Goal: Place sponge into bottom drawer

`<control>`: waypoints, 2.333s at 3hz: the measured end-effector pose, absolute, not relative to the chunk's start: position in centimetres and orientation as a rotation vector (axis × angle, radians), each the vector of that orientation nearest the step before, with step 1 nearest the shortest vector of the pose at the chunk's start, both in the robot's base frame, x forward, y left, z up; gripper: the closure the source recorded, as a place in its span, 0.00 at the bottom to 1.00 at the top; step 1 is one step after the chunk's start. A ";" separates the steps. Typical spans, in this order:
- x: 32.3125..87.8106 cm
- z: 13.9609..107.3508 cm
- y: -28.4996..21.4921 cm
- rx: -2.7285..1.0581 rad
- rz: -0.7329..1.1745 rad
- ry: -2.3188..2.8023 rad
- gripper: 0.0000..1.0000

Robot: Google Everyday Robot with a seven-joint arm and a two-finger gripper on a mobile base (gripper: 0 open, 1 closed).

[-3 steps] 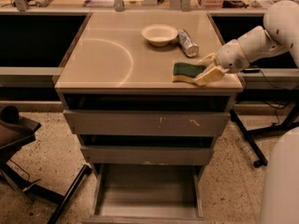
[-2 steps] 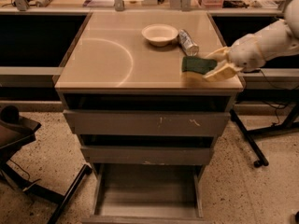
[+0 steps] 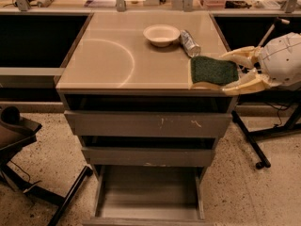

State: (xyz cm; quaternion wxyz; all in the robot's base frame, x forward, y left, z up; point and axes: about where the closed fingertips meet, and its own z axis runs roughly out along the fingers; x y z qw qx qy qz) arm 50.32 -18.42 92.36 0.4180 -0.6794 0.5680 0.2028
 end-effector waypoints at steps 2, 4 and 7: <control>49.4 90.1 -18.8 -1.678 0.464 1.437 1.00; 44.5 77.5 -23.5 -1.525 0.271 1.568 1.00; 44.0 72.9 -23.1 -1.455 0.263 1.636 1.00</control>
Offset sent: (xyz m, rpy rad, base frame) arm -0.0575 -0.0141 -0.0955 -0.0056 -0.1590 -0.1766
